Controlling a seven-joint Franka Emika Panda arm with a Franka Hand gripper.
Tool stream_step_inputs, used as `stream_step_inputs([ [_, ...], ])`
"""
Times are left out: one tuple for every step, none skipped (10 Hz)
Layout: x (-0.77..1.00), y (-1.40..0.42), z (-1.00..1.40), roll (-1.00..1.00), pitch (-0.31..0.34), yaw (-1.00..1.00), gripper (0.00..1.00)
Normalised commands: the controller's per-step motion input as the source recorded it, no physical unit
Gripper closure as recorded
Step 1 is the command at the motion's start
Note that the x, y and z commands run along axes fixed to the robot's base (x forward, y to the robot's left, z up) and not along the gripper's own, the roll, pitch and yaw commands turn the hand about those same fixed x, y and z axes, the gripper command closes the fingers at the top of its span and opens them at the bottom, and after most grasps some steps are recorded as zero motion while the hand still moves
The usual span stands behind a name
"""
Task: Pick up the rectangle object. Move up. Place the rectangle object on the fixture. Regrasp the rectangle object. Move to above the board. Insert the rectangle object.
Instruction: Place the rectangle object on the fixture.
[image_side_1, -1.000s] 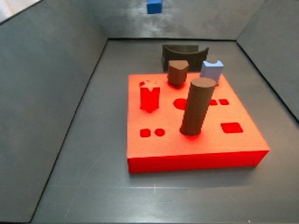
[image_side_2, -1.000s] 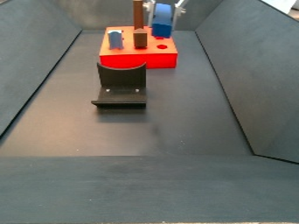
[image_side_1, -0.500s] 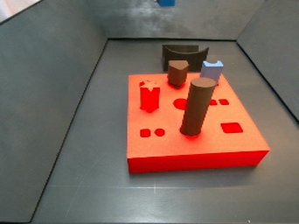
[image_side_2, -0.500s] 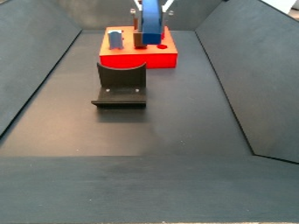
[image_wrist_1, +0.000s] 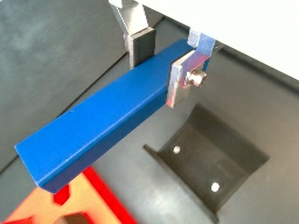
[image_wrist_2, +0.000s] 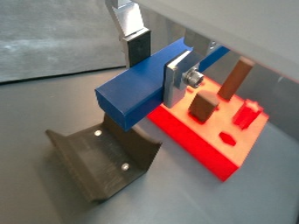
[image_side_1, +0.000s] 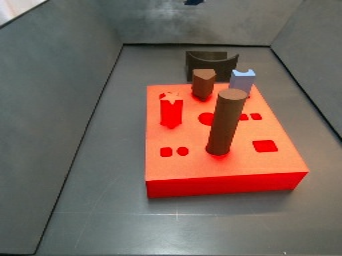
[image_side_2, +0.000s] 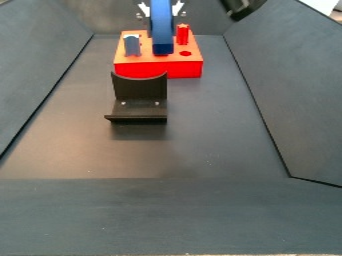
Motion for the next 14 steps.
stream_step_inputs([
  [0.76,0.06,-0.02,-0.44,0.139,-0.13,1.0],
  [0.65,0.04,-0.01,-0.22,0.098,-0.12,1.0],
  [0.6,0.04,-0.01,-0.18,0.081,-0.12,1.0],
  [0.5,0.04,-0.01,-0.16,0.056,-0.1,1.0],
  [0.4,0.04,-0.02,-0.16,0.05,-0.08,1.0],
  [0.33,0.03,-0.01,-0.16,0.052,-0.07,1.0],
  [0.29,0.04,-0.01,-0.17,0.057,-0.06,1.0],
  [0.22,0.04,-0.01,-0.17,0.07,-0.05,1.0],
  [0.13,0.06,-1.0,-1.0,-0.019,-0.15,1.0],
  [0.12,0.07,-1.0,-1.0,-0.015,-0.15,1.0],
  [0.12,0.07,-1.0,-1.0,-0.01,-0.15,1.0],
  [0.14,0.08,-1.0,-1.0,0.016,-0.14,1.0],
  [0.14,0.08,-1.0,-1.0,0.025,-0.14,1.0],
  [0.15,0.09,-1.0,-1.0,0.032,-0.14,1.0],
])
